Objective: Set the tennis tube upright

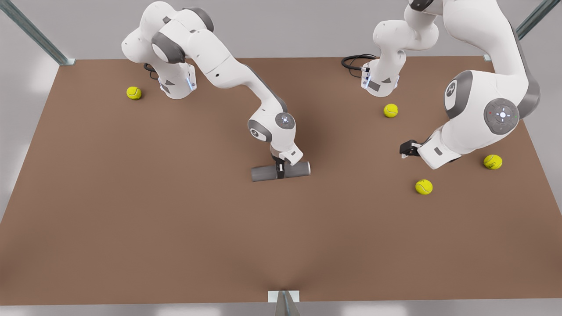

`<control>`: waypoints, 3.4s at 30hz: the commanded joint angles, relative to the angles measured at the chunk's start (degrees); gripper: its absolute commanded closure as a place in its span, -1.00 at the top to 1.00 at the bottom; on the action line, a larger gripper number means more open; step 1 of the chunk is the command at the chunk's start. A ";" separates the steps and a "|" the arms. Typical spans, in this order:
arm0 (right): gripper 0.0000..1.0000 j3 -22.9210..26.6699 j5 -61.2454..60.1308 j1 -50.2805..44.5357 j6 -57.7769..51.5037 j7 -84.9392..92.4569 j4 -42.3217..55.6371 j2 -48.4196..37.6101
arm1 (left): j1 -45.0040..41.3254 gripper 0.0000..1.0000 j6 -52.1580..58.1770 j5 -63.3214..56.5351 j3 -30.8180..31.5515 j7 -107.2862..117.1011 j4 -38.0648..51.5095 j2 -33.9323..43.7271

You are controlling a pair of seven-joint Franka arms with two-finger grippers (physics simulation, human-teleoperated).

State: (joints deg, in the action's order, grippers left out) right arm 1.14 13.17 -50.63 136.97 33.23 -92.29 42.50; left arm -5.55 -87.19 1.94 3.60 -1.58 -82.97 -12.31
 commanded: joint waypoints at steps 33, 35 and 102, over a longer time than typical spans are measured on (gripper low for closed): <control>1.00 0.09 -9.65 49.22 -48.29 -37.98 9.14 -30.63 | -8.25 1.00 -42.80 91.93 6.77 -33.31 -43.07 -13.97; 1.00 0.09 -9.65 49.22 -48.47 -37.63 9.05 -30.63 | -7.99 1.00 -42.72 92.02 8.26 -34.80 -41.57 -16.25; 1.00 -0.18 -9.48 49.22 -49.52 -37.45 9.05 -31.07 | -7.72 -0.36 -42.28 95.44 13.71 -41.31 -34.89 -21.88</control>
State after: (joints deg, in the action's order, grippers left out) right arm 0.97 3.69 -1.39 87.45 -4.14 -83.23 11.43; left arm -13.27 -129.46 97.42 17.31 -42.89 -117.86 -34.12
